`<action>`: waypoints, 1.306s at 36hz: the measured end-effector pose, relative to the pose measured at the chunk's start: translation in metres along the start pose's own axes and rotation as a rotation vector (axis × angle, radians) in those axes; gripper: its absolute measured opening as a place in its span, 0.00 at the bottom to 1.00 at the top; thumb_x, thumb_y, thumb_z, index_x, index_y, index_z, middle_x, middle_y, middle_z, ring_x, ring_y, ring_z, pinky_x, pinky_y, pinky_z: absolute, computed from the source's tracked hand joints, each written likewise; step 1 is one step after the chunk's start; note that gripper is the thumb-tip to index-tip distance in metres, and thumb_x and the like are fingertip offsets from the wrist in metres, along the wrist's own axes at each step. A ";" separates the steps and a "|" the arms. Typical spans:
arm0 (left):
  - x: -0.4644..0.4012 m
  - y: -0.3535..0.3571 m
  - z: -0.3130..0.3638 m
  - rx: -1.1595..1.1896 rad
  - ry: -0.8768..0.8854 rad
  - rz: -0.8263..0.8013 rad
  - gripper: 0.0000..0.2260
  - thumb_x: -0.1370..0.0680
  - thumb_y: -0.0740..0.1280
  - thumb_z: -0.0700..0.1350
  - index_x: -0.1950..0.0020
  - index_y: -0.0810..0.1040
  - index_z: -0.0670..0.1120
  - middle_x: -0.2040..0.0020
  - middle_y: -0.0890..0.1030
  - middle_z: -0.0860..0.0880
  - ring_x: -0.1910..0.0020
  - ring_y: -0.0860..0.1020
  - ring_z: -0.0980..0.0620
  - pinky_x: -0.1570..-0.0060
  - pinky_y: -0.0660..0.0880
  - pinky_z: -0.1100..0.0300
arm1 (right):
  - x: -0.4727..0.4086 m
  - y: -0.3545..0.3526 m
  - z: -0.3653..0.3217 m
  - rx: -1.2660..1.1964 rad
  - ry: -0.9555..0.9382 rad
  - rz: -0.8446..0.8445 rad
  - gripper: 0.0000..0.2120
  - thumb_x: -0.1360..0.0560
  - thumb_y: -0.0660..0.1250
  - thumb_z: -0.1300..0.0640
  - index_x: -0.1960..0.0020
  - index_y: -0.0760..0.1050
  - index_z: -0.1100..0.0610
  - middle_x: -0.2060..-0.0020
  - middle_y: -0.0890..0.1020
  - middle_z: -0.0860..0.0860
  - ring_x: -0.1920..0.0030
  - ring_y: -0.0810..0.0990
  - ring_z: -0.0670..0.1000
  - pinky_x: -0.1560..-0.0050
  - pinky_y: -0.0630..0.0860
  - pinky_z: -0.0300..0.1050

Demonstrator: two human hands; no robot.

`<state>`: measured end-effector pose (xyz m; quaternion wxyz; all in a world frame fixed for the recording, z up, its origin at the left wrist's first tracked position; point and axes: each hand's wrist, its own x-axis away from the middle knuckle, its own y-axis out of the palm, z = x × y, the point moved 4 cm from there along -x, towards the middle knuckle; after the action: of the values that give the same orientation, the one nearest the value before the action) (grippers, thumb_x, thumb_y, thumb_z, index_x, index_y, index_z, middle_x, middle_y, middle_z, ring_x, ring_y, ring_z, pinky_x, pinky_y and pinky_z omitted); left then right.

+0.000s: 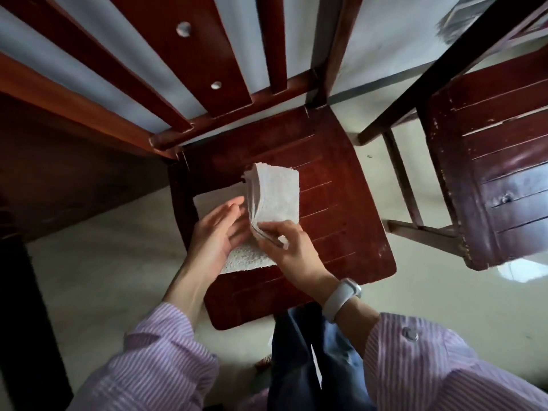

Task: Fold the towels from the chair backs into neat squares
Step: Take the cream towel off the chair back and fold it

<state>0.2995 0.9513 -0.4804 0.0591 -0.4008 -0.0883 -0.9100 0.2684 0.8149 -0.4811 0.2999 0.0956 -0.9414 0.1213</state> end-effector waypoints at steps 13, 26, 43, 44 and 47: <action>-0.032 0.007 -0.015 -0.748 0.217 0.283 0.17 0.30 0.67 0.45 0.73 0.63 0.43 0.76 0.62 0.49 0.72 0.60 0.52 0.71 0.57 0.57 | -0.003 -0.008 0.015 0.181 -0.065 0.134 0.18 0.30 0.54 0.62 0.49 0.79 0.59 0.52 0.78 0.47 0.47 0.76 0.49 0.47 0.70 0.36; -0.004 -0.045 -0.038 -0.472 0.180 0.453 0.18 0.23 0.63 0.40 0.32 0.69 0.43 0.45 0.78 0.47 0.49 0.78 0.50 0.48 0.75 0.57 | -0.029 0.024 0.014 0.856 -0.298 -0.096 0.25 0.23 0.48 0.53 0.27 0.54 0.45 0.24 0.49 0.55 0.25 0.46 0.60 0.29 0.52 0.63; -0.014 -0.049 -0.025 -0.747 0.372 0.576 0.11 0.20 0.58 0.42 0.43 0.73 0.37 0.56 0.80 0.36 0.56 0.77 0.36 0.59 0.71 0.49 | -0.027 0.048 0.019 1.006 -0.395 -0.029 0.23 0.23 0.50 0.51 0.28 0.60 0.50 0.26 0.55 0.60 0.26 0.49 0.61 0.32 0.49 0.66; -0.014 -0.051 -0.026 -0.781 0.364 0.577 0.12 0.20 0.57 0.43 0.41 0.72 0.38 0.55 0.80 0.36 0.55 0.77 0.36 0.59 0.70 0.49 | -0.027 0.050 0.018 1.015 -0.413 -0.037 0.22 0.22 0.50 0.51 0.28 0.61 0.51 0.26 0.56 0.60 0.26 0.50 0.61 0.32 0.50 0.66; -0.021 -0.063 -0.031 -0.856 0.314 0.600 0.12 0.19 0.54 0.43 0.39 0.70 0.40 0.53 0.80 0.37 0.53 0.77 0.37 0.59 0.70 0.50 | -0.028 0.055 0.017 1.044 -0.453 -0.063 0.22 0.21 0.49 0.51 0.28 0.61 0.50 0.26 0.57 0.58 0.26 0.50 0.60 0.31 0.52 0.67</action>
<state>0.2800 1.0074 -0.5231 0.1600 -0.2558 0.4181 -0.8568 0.2680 0.8655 -0.5203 0.0069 0.2827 -0.7940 0.5382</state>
